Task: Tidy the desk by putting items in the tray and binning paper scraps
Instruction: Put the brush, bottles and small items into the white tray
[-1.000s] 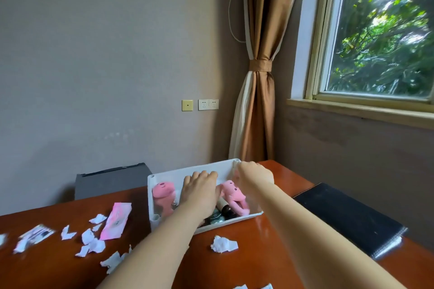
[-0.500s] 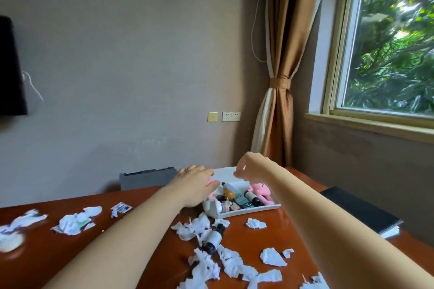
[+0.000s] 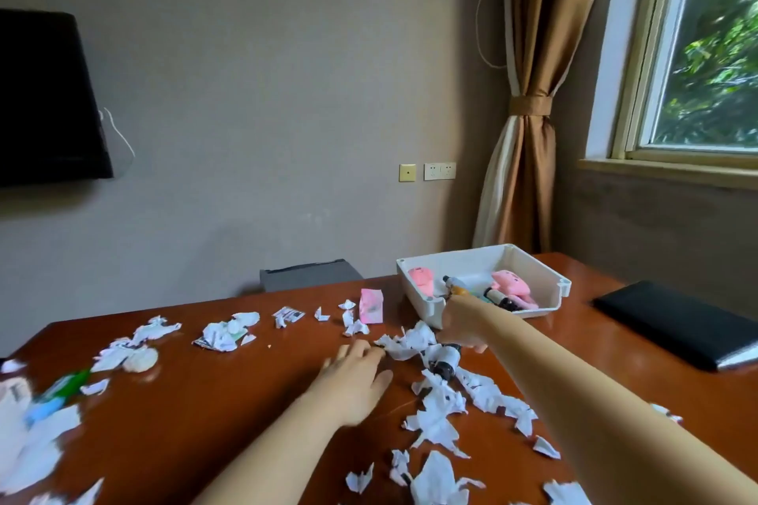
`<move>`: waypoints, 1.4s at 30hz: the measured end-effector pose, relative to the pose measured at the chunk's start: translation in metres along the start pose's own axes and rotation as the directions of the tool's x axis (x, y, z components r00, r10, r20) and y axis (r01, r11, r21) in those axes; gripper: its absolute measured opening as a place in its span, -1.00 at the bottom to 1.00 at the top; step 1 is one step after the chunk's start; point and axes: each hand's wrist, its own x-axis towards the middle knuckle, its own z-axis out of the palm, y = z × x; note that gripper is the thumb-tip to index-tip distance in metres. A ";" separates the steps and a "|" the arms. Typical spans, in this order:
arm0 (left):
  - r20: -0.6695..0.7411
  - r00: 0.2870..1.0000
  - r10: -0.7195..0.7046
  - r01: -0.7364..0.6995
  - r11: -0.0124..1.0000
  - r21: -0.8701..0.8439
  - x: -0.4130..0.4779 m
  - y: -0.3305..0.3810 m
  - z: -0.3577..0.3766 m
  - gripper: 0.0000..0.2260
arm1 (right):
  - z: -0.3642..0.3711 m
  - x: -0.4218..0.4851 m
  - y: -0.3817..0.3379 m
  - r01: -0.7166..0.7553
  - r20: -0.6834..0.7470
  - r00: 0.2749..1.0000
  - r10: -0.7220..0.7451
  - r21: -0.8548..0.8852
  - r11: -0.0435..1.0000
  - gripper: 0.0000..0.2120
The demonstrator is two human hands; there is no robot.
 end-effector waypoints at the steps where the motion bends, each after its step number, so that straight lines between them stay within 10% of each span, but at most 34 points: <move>1: 0.009 1.000 -0.016 0.016 1.000 -0.009 0.000 -0.003 0.007 -0.53 | 0.007 0.003 0.000 -0.008 0.009 1.000 0.008 0.010 1.000 -0.64; 14: -0.283 0.940 -0.192 0.142 0.972 -0.185 0.035 -0.029 0.046 -0.48 | 0.086 0.034 0.018 -0.057 -0.257 0.958 0.129 0.269 0.961 -0.59; 42: -0.199 0.980 -0.009 -0.016 0.993 -0.121 0.120 -0.049 0.039 -0.60 | 0.112 0.044 0.031 0.150 -0.490 0.860 0.144 0.511 0.846 -0.63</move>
